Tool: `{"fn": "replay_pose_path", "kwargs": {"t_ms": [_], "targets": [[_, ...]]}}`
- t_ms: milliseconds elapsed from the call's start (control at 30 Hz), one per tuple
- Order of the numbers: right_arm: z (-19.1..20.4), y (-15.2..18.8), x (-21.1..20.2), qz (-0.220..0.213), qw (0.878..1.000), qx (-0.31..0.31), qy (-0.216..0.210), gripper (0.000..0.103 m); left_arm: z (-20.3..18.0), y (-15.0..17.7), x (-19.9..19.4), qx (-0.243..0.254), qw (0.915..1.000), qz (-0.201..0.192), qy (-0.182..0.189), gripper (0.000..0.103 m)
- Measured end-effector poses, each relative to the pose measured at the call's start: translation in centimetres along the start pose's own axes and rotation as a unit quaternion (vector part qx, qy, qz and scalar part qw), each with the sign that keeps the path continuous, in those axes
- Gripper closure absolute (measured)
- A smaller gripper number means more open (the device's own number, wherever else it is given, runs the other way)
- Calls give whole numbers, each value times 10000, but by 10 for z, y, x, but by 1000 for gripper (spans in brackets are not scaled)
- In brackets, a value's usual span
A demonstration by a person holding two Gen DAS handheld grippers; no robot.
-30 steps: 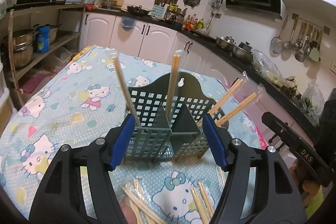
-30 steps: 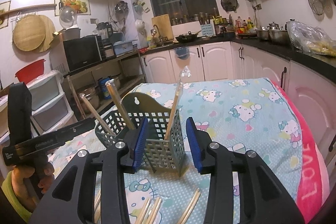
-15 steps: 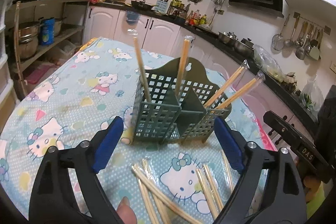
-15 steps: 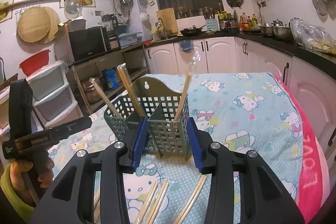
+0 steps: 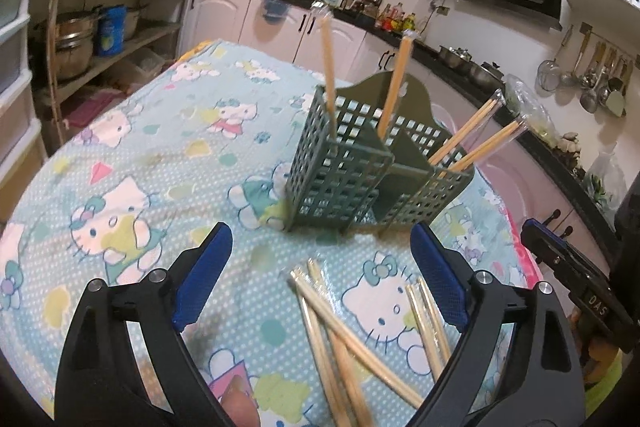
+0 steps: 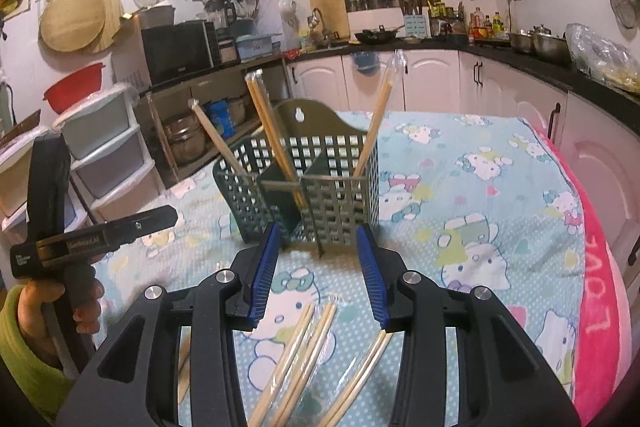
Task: Organize utensils
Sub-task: 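Move both open tools down to the wrapped chopsticks lying before the caddy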
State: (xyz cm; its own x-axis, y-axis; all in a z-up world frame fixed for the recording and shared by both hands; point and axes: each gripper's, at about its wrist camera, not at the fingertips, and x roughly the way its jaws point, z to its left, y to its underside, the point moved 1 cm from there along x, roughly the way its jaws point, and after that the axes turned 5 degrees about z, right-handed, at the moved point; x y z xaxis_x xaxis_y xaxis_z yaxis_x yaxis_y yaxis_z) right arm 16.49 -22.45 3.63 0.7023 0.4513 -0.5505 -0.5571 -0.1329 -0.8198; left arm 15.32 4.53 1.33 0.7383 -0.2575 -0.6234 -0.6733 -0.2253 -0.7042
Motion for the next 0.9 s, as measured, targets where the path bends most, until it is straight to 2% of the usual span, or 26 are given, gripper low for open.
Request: {"fn": "replay_pose_path", "kwargs": {"t_ms": [333, 767, 900], "targets": [[1, 21, 9, 410, 9992, -27, -28, 64, 15, 17, 5, -180, 9995, 271, 25, 22], [12, 45, 25, 852, 9961, -171, -124, 65, 14, 40, 21, -234, 9970, 711, 173, 40], [10, 51, 33, 1077, 9941, -152, -41, 70, 12, 46, 32, -268, 9953, 889, 270, 44]]}}
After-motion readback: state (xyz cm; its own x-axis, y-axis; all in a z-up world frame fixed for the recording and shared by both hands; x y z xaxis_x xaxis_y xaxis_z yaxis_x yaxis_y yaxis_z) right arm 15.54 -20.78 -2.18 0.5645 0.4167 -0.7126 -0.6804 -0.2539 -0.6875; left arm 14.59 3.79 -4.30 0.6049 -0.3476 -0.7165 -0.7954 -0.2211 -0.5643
